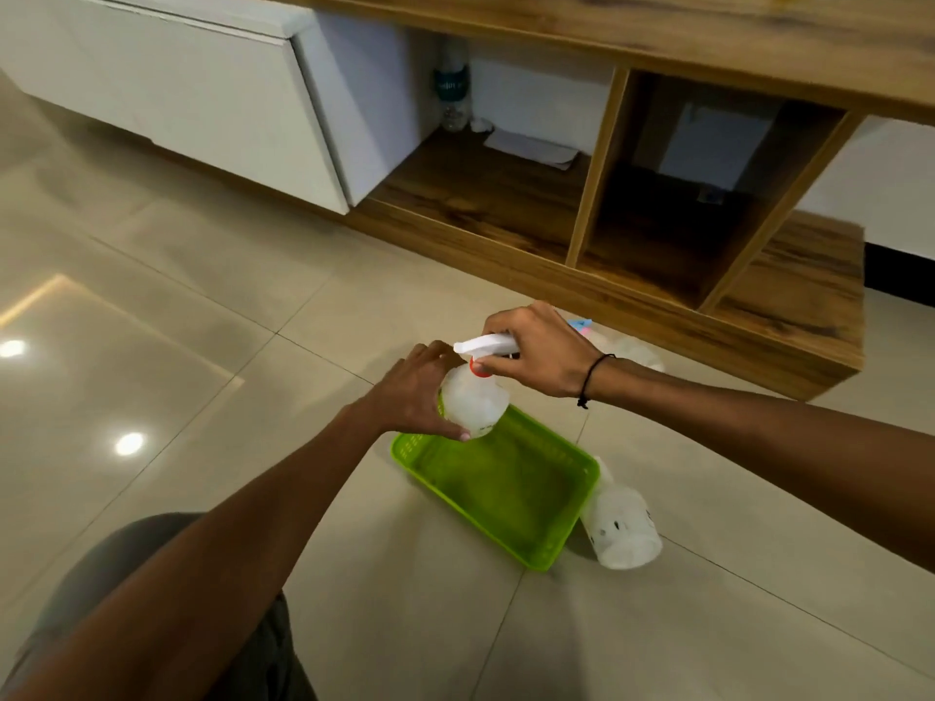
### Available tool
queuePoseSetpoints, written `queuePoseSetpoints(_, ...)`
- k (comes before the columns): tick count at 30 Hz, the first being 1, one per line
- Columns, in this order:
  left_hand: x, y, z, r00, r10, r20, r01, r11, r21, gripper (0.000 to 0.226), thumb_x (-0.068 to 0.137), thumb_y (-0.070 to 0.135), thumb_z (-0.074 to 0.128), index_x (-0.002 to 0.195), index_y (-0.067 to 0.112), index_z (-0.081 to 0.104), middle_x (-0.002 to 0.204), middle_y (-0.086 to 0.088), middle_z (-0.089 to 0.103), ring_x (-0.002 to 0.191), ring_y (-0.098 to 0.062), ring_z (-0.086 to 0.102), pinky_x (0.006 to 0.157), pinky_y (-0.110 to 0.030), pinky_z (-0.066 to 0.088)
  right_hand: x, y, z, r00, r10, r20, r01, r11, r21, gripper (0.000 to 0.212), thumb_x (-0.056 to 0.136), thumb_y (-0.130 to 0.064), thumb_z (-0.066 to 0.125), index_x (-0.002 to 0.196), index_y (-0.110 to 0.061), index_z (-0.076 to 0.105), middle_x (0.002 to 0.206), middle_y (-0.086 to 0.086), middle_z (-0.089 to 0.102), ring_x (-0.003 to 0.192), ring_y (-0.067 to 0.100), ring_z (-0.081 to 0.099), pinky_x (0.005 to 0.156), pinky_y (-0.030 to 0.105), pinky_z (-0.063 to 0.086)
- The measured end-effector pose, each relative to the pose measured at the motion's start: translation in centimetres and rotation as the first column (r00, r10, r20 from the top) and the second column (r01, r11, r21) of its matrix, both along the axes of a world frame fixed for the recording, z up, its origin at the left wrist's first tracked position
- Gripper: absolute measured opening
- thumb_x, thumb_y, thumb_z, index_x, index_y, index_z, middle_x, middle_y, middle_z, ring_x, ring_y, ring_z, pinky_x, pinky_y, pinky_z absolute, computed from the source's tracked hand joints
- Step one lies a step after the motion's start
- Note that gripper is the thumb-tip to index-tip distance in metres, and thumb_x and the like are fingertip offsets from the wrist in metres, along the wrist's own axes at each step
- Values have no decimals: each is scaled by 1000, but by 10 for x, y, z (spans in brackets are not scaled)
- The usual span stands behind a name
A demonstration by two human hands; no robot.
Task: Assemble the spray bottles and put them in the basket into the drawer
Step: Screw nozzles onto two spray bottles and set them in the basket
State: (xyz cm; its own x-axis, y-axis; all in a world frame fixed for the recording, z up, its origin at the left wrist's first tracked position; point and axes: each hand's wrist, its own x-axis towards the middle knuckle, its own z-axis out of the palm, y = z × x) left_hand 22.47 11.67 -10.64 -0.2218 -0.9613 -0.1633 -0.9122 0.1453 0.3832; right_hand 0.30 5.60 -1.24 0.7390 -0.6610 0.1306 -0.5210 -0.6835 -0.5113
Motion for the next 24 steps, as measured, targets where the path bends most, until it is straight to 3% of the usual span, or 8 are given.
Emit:
queuePoseSetpoints(3,8,10,-14,988,92,-123,-87,995,47,133,54,68,93,160,20,28,155,0,41,140,-26,44,111,-49,48,15,4,-17,998,25,-59,-25,1000,6,35,89,-45,76,86,-11,72,76,7,71,68,27,60,63,39,45)
queuePoseSetpoints(5,11,12,-22,969,177,-172,-153,978,142,133,57,61,97,161,18,25,154,-5,50,138,-27,54,110,-48,51,24,5,-29,997,16,-77,-15,1000,10,33,90,-42,75,84,-11,69,75,9,69,68,28,58,63,41,47)
queuePoseSetpoints(8,11,15,-37,963,256,-82,-236,951,200,113,63,67,90,153,21,39,134,-4,69,123,-28,66,98,-45,56,37,7,-47,987,15,-163,-14,1000,9,33,92,-41,72,86,-10,65,79,13,69,73,36,62,66,46,51)
queuePoseSetpoints(12,5,17,-51,956,288,-50,-275,945,175,90,73,74,80,144,27,52,122,1,72,115,-25,68,84,-36,51,44,11,-68,971,-1,-239,-3,1000,-17,29,94,-41,70,93,-14,60,90,16,69,84,43,65,67,45,51)
queuePoseSetpoints(15,8,15,-49,946,313,-89,-292,937,193,95,70,72,83,148,27,51,126,2,72,118,-24,67,90,-39,54,45,2,-70,959,-29,-282,7,997,-78,37,91,-56,67,100,-21,59,96,14,68,89,41,65,65,38,41)
queuePoseSetpoints(18,16,12,-40,950,288,-121,-251,935,252,99,63,65,91,145,24,54,133,2,70,123,-21,65,100,-41,55,38,-2,-68,934,-41,-354,-7,991,-133,63,79,-81,60,105,-24,57,91,7,63,83,35,62,66,35,37)
queuePoseSetpoints(21,26,5,-29,949,269,-165,-207,926,317,97,57,49,96,142,25,55,132,0,70,119,-19,67,101,-42,57,27,-2,-64,967,-65,-247,34,991,-130,80,78,-96,37,111,-27,59,83,0,70,76,28,65,65,35,45)
queuePoseSetpoints(24,30,-7,-16,905,339,-256,-257,917,305,86,58,25,82,141,24,59,127,-4,70,105,-21,71,93,-41,62,12,-14,-56,989,-136,-57,131,987,-88,79,87,-91,18,108,-28,61,70,-7,72,70,19,68,64,34,52)
